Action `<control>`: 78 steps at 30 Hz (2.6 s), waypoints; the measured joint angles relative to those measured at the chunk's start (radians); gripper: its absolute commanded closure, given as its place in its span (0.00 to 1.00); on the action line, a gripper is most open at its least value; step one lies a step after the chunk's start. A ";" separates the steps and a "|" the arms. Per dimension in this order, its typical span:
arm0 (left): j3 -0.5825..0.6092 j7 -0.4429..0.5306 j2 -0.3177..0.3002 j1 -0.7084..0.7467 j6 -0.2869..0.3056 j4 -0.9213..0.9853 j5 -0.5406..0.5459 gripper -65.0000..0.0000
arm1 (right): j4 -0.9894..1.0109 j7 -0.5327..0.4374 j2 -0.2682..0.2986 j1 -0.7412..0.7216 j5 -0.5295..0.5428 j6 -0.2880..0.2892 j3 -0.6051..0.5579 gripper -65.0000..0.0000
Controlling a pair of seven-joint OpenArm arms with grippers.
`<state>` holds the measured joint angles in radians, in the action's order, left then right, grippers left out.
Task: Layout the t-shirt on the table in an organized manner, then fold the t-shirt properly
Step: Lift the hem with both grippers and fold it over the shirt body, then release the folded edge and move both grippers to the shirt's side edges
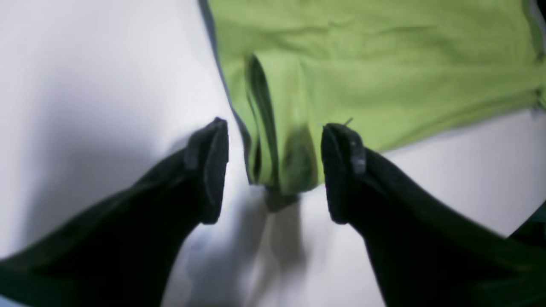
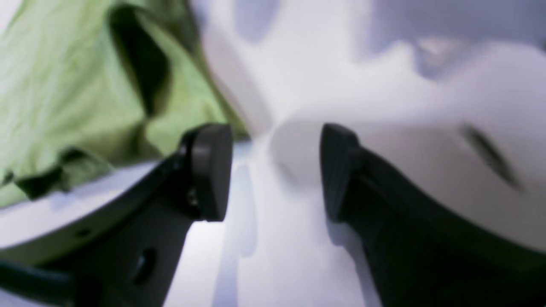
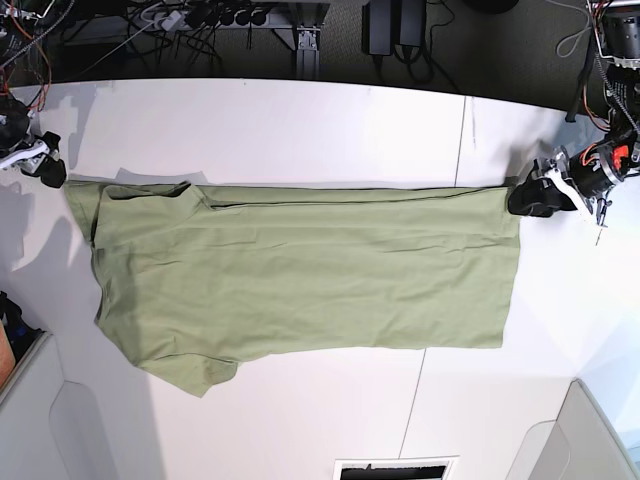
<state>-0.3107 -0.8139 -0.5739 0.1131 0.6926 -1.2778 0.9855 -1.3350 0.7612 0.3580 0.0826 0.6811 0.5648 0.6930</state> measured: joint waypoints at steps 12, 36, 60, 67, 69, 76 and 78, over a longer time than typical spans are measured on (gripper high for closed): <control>0.096 0.089 0.031 -0.060 0.004 0.081 -0.019 0.41 | 0.014 -0.028 -0.028 -0.039 0.043 0.005 -0.167 0.51; 0.123 -0.128 -0.093 0.200 0.001 -0.230 0.063 1.00 | -0.259 0.198 -0.025 0.207 0.115 0.013 0.001 1.00; -0.070 -0.194 -0.111 0.177 0.000 -0.286 0.155 0.57 | -0.336 0.066 0.016 0.205 0.070 -0.011 0.129 0.51; 0.008 -0.014 -0.110 0.085 0.003 -0.249 -0.019 0.43 | -0.248 -0.011 0.056 -0.008 -0.025 -0.057 -0.005 0.51; 0.055 0.026 -0.109 0.034 0.002 -0.196 -0.077 0.42 | -0.169 -0.019 0.056 -0.082 -0.076 -0.067 -0.080 0.51; 0.231 0.067 -0.096 -0.245 0.000 0.112 -0.146 0.42 | 0.167 -0.157 0.046 -0.375 -0.257 -0.130 -0.343 0.51; 0.269 0.076 -0.094 -0.317 0.000 0.203 -0.155 0.42 | 0.256 -0.169 0.052 -0.438 -0.295 -0.156 -0.368 0.51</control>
<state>-0.0418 -0.7383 -0.6678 -0.2039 0.6926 -1.0744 0.8303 -1.0786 0.5919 0.4099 -0.3550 0.3862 0.4091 0.3248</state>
